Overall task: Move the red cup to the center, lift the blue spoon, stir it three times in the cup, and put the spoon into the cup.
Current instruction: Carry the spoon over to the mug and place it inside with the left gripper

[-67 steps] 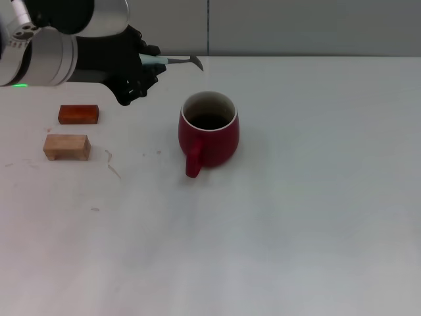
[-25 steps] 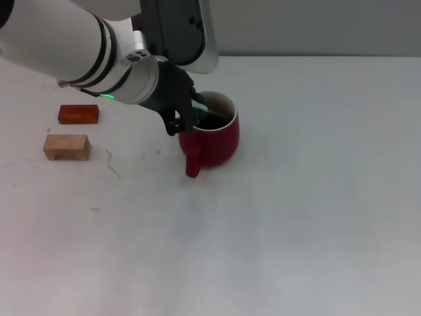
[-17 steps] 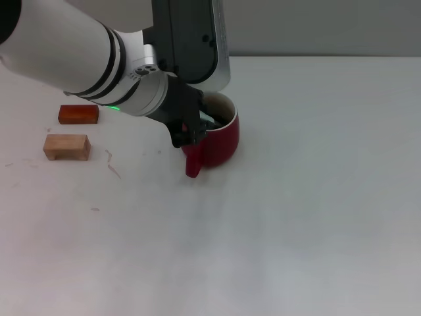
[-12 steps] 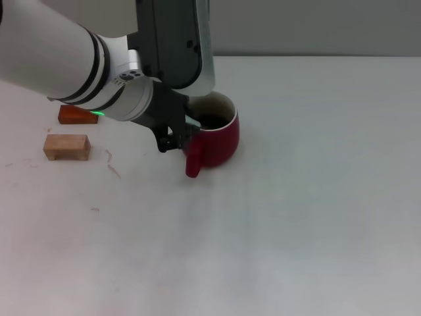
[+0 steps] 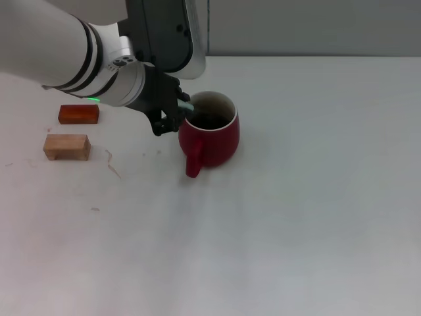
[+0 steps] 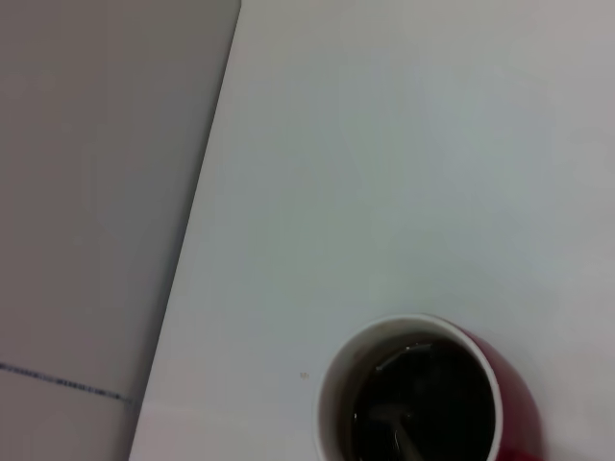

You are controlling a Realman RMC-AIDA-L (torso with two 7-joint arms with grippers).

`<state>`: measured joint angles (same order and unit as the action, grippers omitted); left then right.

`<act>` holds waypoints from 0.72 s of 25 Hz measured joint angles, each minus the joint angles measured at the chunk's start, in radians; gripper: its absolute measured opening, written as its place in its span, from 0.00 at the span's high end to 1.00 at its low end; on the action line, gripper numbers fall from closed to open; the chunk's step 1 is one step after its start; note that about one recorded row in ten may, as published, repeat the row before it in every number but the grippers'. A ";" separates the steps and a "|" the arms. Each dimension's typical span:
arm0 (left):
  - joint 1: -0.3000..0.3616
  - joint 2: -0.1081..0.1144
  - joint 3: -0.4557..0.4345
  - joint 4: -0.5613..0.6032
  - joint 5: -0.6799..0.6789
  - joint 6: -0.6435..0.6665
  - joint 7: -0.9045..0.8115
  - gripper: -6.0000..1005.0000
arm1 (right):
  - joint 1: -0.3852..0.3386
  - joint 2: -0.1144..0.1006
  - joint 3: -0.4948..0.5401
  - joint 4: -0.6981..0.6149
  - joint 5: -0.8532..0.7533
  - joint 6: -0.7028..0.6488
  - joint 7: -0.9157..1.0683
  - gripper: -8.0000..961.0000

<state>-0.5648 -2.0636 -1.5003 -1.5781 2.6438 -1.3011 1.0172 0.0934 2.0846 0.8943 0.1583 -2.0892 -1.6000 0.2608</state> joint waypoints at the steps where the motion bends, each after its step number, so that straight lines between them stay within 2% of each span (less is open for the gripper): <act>1: -0.008 -0.001 0.001 0.007 -0.002 0.008 0.000 0.74 | 0.000 0.000 0.000 0.000 0.000 0.000 0.000 0.16; 10: -0.045 -0.006 0.035 0.009 -0.036 0.025 -0.005 0.73 | -0.006 0.000 0.000 0.000 0.000 -0.001 0.000 0.16; 18: 0.002 0.000 0.039 -0.037 -0.033 -0.022 -0.005 0.73 | -0.002 0.000 0.000 0.000 0.000 0.000 0.000 0.16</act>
<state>-0.5625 -2.0638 -1.4610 -1.6151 2.6104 -1.3229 1.0123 0.0915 2.0847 0.8943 0.1580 -2.0893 -1.6005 0.2607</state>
